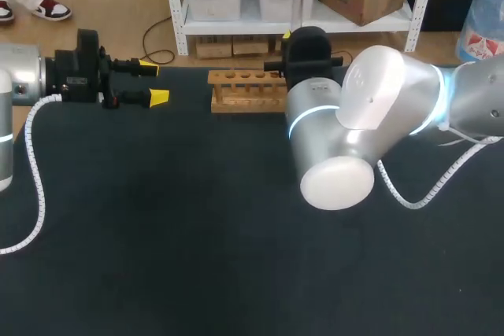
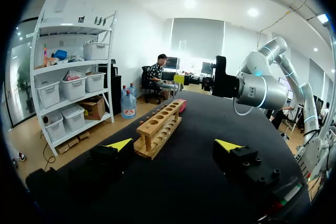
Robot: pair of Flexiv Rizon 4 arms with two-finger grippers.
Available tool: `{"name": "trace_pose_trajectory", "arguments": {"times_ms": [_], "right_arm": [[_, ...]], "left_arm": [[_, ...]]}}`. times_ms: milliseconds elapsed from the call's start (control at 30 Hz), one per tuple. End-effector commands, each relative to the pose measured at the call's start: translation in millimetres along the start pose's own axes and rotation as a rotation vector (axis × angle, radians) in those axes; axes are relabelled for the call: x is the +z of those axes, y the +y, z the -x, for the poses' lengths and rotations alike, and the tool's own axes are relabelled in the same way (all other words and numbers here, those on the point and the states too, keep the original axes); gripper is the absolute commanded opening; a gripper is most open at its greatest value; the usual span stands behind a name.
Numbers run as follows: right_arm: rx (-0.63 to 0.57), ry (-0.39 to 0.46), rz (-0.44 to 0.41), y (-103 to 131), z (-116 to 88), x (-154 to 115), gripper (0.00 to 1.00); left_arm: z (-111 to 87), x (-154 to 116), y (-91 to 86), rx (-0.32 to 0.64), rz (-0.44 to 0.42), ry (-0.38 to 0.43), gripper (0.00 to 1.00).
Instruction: Grasp the test tube, adjust it, and insert it.
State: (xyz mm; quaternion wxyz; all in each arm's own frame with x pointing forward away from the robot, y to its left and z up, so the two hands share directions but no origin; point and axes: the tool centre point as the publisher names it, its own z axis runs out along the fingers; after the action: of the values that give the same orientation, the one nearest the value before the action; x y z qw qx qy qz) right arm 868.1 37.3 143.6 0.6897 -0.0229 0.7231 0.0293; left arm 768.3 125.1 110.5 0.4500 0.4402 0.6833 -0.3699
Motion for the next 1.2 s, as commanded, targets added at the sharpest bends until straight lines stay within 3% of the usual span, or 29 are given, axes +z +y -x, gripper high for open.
{"name": "trace_pose_trajectory", "arguments": {"times_ms": [33, 1200], "right_arm": [[0.008, -0.006, 0.014, -1, -4, 2, 0.00], [0.048, 0.016, 0.005, 3, -22, 6, 0.00]], "left_arm": [[-1.3, 0, 0.1, 0.003, 0.002, -0.005, 1.00], [-1.3, 0, 0.1, 0.003, 0.002, -0.005, 1.00]]}}
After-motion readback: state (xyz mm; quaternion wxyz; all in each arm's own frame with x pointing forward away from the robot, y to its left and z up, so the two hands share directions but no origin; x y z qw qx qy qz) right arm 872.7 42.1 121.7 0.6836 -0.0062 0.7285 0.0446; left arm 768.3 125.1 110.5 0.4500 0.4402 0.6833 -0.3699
